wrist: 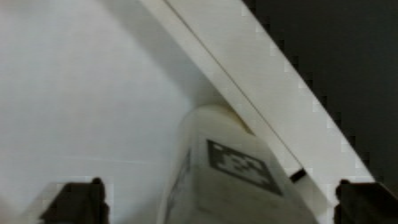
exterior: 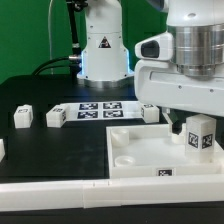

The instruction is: Assemble one leg

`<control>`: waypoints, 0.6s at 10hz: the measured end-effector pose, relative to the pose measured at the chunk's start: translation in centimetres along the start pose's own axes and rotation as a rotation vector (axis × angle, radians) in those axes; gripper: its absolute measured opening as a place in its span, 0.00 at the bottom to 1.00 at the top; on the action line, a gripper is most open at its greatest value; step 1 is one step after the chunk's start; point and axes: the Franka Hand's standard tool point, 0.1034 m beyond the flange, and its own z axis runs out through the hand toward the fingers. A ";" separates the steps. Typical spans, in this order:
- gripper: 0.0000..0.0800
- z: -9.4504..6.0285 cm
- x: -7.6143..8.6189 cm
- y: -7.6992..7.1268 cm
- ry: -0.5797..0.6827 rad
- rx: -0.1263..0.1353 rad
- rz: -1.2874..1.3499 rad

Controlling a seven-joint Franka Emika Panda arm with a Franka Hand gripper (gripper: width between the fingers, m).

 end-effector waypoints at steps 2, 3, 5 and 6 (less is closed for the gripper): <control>0.81 0.0 -0.3 -0.3 -0.003 0.001 -0.203; 0.81 -0.1 -0.4 -0.4 0.001 -0.005 -0.327; 0.81 -0.3 -0.2 -0.5 -0.002 -0.019 -0.601; 0.81 -0.4 0.2 -0.4 -0.007 -0.026 -0.716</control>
Offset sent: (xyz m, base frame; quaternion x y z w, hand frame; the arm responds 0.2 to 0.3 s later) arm -0.0051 0.0115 0.0079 -0.0078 0.0014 -0.3164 0.9486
